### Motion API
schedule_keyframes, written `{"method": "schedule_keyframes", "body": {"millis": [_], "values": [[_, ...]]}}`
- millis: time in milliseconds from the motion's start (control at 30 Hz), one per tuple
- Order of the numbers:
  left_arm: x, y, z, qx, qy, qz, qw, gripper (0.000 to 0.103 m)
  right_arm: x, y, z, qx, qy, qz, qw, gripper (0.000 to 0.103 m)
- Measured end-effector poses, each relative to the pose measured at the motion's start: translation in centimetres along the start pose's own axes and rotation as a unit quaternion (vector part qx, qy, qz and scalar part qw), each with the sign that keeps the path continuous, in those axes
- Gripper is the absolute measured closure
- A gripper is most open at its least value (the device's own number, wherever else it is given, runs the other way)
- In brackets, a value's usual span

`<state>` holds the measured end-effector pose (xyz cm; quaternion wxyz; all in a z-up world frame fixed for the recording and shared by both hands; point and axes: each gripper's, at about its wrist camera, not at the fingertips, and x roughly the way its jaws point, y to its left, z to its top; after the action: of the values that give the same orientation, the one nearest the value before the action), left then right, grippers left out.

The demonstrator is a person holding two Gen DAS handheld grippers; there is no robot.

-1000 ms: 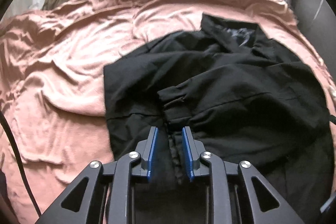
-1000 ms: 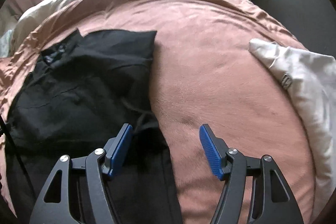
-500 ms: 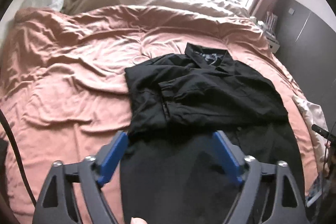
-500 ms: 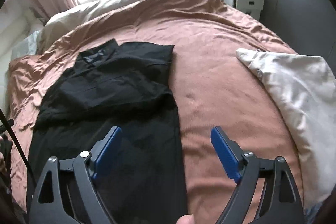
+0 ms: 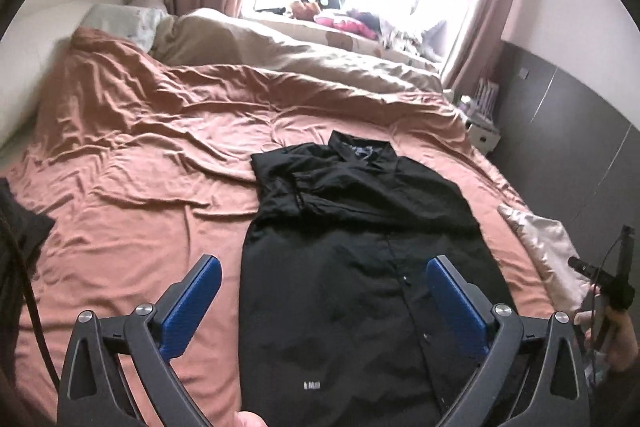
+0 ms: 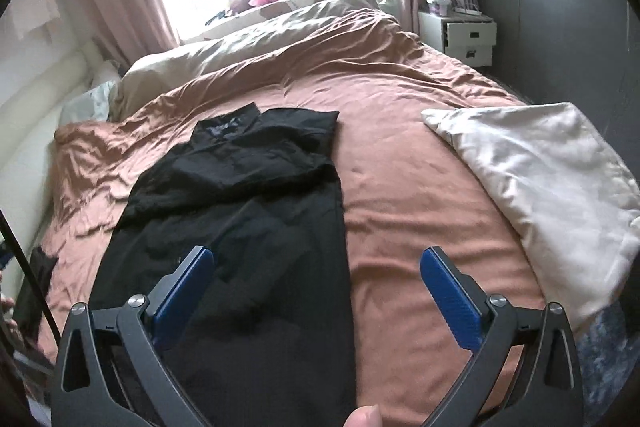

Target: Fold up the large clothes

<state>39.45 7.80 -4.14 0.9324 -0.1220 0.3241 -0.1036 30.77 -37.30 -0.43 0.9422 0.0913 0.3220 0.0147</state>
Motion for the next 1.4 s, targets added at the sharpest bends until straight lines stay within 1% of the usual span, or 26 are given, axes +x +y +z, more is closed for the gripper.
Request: {"method": "schedule_keyframes", "body": {"millis": [33, 100, 167, 200, 367, 467, 533, 633, 700, 800, 867, 967, 1033, 1167, 1200, 1333, 1400], "values": [[-0.9, 0.2, -0.6, -0.007, -0.001, -0.002, 1.0000, 0.000, -0.9, 0.0, -0.5, -0.001, -0.004, 0.006, 1.000, 0.000], [-2.1, 0.7, -1.5, -0.018, -0.001, -0.005, 0.9998, 0.000, -2.7, -0.1, -1.5, -0.004, -0.026, 0.025, 0.999, 0.000], [-3.5, 1.0, -2.7, -0.024, -0.007, -0.008, 0.9997, 0.000, -4.2, -0.4, -2.8, -0.013, -0.045, 0.026, 0.999, 0.000], [-4.0, 1.1, -3.3, -0.024, -0.010, -0.007, 0.9996, 0.000, -4.9, -0.6, -3.6, -0.016, -0.047, 0.026, 0.998, 0.000], [-6.4, 1.6, -6.5, -0.033, -0.012, -0.003, 0.9994, 0.000, -6.4, -2.1, -6.8, -0.006, -0.041, 0.036, 0.998, 0.000], [-7.5, 1.4, -8.3, -0.025, -0.013, 0.014, 0.9995, 0.000, -7.5, -3.1, -8.3, 0.008, -0.046, 0.034, 0.998, 0.000], [-7.9, 1.4, -9.5, -0.019, -0.006, 0.014, 0.9997, 0.000, -8.5, -3.5, -9.1, 0.022, -0.050, 0.031, 0.998, 0.000], [-8.7, 1.8, -11.1, -0.017, -0.005, 0.023, 0.9996, 0.000, -9.1, -4.1, -10.3, 0.034, -0.040, 0.025, 0.998, 0.000], [-9.2, 2.3, -12.4, -0.024, -0.006, 0.035, 0.9991, 0.000, -9.4, -4.4, -11.4, 0.038, -0.031, 0.022, 0.999, 0.000], [-9.4, 3.5, -14.3, -0.039, 0.007, 0.034, 0.9987, 0.000, -10.0, -4.5, -12.7, 0.038, -0.022, 0.027, 0.999, 0.000], [-9.4, 4.0, -15.6, -0.042, 0.017, 0.032, 0.9985, 0.000, -10.4, -4.6, -13.6, 0.043, -0.019, 0.039, 0.998, 0.000], [-9.3, 4.5, -17.2, -0.046, 0.022, 0.029, 0.9982, 0.000, -11.0, -4.8, -14.8, 0.053, -0.021, 0.043, 0.997, 0.000], [-9.2, 5.1, -18.2, -0.052, 0.025, 0.018, 0.9982, 0.000, -10.7, -4.9, -15.5, 0.057, -0.018, 0.045, 0.997, 0.000], [-8.1, 6.4, -19.3, -0.068, 0.034, 0.001, 0.9971, 0.001, -8.9, -5.1, -16.5, 0.065, -0.002, 0.057, 0.996, 0.000], [-7.7, 6.8, -19.5, -0.076, 0.036, -0.004, 0.9964, 0.003, -8.3, -5.4, -16.7, 0.072, 0.002, 0.058, 0.996, 0.000], [-5.6, 7.9, -19.8, -0.093, 0.054, -0.016, 0.9941, 0.020, -6.5, -5.9, -17.1, 0.098, 0.012, 0.078, 0.992, 0.000], [-4.0, 8.3, -19.7, -0.099, 0.065, -0.020, 0.9928, 0.023, -5.6, -6.0, -17.2, 0.107, 0.016, 0.086, 0.990, 0.001]]}}
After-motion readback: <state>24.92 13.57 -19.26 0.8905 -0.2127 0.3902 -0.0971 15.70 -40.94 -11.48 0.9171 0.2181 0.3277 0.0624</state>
